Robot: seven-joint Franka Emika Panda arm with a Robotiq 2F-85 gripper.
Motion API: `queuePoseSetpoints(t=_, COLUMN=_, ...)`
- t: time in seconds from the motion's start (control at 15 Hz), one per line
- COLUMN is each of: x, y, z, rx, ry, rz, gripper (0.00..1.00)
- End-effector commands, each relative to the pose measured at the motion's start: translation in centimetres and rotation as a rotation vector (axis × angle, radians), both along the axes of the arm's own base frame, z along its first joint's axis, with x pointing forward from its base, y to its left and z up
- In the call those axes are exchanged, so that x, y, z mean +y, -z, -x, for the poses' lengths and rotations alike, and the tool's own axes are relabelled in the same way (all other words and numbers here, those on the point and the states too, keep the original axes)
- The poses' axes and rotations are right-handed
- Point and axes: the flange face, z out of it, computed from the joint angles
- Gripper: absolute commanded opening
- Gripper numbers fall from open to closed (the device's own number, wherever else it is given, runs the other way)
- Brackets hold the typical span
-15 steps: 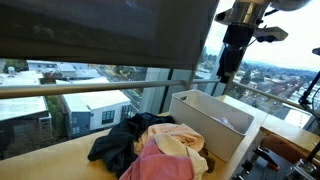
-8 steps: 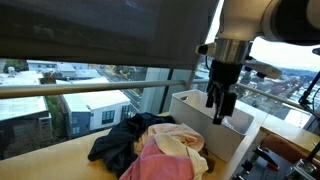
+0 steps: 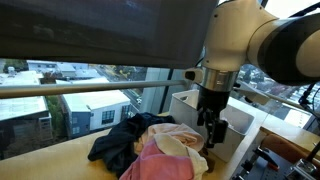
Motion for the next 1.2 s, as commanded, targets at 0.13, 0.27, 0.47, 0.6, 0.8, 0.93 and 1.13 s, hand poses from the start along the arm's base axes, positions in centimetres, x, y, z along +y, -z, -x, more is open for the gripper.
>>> queuePoseSetpoints(t=0.13, x=1.9, y=0.9, z=-1.8, rx=-0.046, ry=-0.045, rz=-0.032, gripper=1.0)
queuePoseSetpoints(t=0.27, x=2.3, y=1.4, z=-2.2, rx=-0.062, ry=-0.059, rz=-0.05, gripper=1.0)
queuePoseSetpoints(t=0.47, x=2.1, y=3.3, z=-3.2, rx=-0.084, ry=-0.09, rz=-0.052, gripper=1.0)
queuePoseSetpoints(t=0.6, x=1.8, y=4.9, z=-3.6, rx=-0.083, ry=-0.1, rz=-0.051, gripper=1.0)
queuePoseSetpoints(t=0.8, x=1.8, y=7.2, z=-3.9, rx=-0.069, ry=-0.103, rz=-0.059, gripper=1.0)
queuePoseSetpoints(t=0.93, x=2.1, y=8.4, z=-3.9, rx=-0.056, ry=-0.1, rz=-0.064, gripper=1.0)
queuePoseSetpoints(t=1.13, x=2.3, y=9.9, z=-4.1, rx=-0.038, ry=-0.097, rz=-0.066, gripper=1.0)
